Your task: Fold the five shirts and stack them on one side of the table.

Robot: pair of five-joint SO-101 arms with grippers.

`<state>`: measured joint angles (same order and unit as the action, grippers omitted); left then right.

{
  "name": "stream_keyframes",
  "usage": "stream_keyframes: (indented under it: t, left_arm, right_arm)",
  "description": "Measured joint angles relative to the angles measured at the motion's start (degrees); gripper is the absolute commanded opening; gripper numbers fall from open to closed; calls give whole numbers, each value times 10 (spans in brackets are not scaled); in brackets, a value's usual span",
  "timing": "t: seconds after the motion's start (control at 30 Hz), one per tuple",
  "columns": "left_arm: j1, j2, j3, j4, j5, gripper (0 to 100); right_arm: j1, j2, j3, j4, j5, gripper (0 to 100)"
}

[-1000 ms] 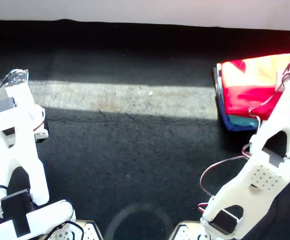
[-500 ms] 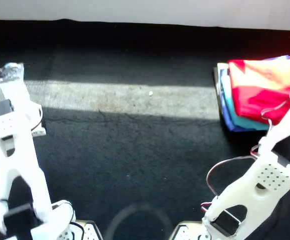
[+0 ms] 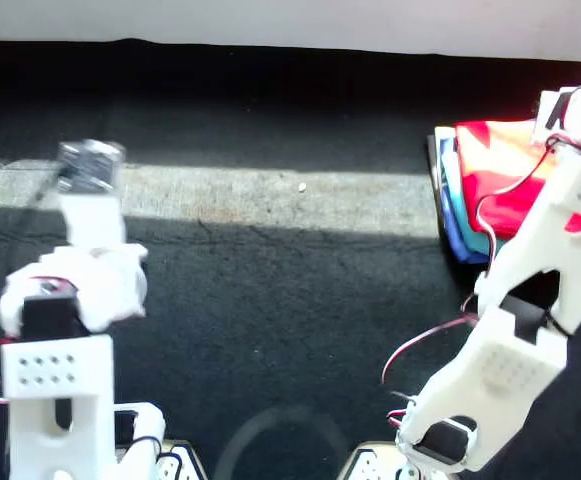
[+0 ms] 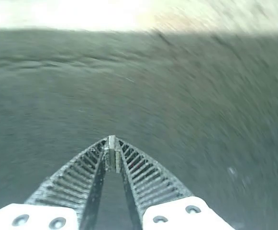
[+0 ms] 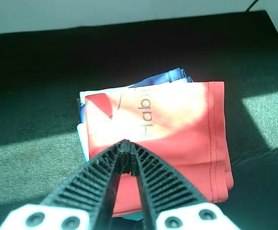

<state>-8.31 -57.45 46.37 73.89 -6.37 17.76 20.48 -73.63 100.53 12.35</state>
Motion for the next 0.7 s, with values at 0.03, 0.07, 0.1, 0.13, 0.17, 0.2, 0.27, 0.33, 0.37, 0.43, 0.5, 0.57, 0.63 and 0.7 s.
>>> stream_keyframes:
  t: [0.03,0.07,0.1,0.13,0.17,0.2,0.27,0.33,0.37,0.43,0.5,0.57,0.63,0.7]
  left_arm:
    - [15,-18,18,0,-1,10]
    - [26,-36,36,0,-1,10]
    - [33,-53,54,-1,0,10]
    - [40,-69,72,-3,0,10]
    - [43,-87,90,-10,0,10]
    - [43,-105,109,-17,0,10]
    - [40,-146,156,-34,0,10]
    - [38,-188,208,-55,0,10]
    - [34,-211,236,-71,0,10]
    - [34,-261,294,-103,0,10]
    - [35,-312,345,-124,0,9]
    - [35,-365,394,-128,0,9]
    - [35,-420,439,-129,0,9]
    - [36,-454,456,-119,1,9]
  right_arm:
    - [-8,-32,24,0,-6,7]
    - [-18,-69,55,0,-11,7]
    - [-33,-110,91,0,-17,7]
    - [-47,-156,134,0,-23,7]
    - [-66,-203,182,0,-30,7]
    - [-85,-253,236,0,-37,7]
    - [-127,-354,354,0,-50,7]
    - [-154,-447,484,0,-55,7]
    - [-164,-488,549,0,-56,7]
    - [-176,-557,683,-2,-56,7]
    - [-178,-615,811,-24,-56,7]
    - [-176,-666,934,-60,-57,7]
    - [-176,-718,1047,-104,-65,7]
    - [-172,-777,1148,-147,-92,7]
